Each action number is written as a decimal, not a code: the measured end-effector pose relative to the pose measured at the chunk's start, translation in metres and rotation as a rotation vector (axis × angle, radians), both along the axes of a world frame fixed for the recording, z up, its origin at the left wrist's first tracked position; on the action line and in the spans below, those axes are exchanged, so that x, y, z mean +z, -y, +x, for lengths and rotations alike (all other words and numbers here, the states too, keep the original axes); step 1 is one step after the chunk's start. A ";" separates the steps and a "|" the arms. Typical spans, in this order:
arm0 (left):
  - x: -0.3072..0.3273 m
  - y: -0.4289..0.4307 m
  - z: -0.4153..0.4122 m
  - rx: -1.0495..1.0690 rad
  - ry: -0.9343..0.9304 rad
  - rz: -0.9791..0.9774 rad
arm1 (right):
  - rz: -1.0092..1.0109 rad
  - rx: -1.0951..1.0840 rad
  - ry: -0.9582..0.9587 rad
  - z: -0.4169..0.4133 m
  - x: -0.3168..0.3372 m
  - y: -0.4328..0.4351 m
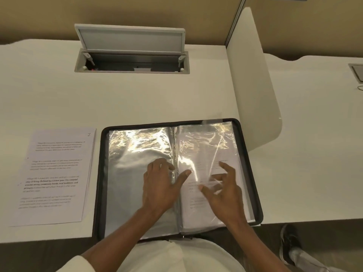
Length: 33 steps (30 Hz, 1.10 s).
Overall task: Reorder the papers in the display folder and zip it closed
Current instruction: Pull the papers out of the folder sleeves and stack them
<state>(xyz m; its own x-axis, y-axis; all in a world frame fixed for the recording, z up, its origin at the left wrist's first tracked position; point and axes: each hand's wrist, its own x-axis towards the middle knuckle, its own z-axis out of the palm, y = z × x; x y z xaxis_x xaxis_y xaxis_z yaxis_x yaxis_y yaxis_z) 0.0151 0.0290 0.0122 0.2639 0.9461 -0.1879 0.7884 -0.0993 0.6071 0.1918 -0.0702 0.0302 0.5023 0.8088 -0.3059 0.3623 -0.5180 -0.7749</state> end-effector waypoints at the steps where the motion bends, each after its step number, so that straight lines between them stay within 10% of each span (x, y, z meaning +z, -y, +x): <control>1: 0.011 -0.001 0.003 0.043 0.046 -0.015 | 0.008 0.059 -0.077 -0.004 0.008 -0.002; 17: 0.064 -0.052 -0.058 0.444 0.107 -0.242 | 0.200 0.485 -0.450 -0.056 0.042 -0.037; 26: 0.019 -0.063 -0.114 0.593 -0.138 -0.363 | 0.089 0.452 0.349 0.049 -0.033 -0.085; 33: 0.009 -0.059 -0.103 0.674 -0.373 -0.369 | -0.059 0.493 0.575 0.117 -0.037 -0.118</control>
<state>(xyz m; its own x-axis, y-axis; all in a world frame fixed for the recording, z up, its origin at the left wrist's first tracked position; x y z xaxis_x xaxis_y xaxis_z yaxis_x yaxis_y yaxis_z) -0.0881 0.0876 0.0210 -0.4734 0.7400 -0.4777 0.7628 0.6157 0.1977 0.3084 0.0477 -0.0065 0.1800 0.9714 -0.1547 0.9013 -0.2259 -0.3696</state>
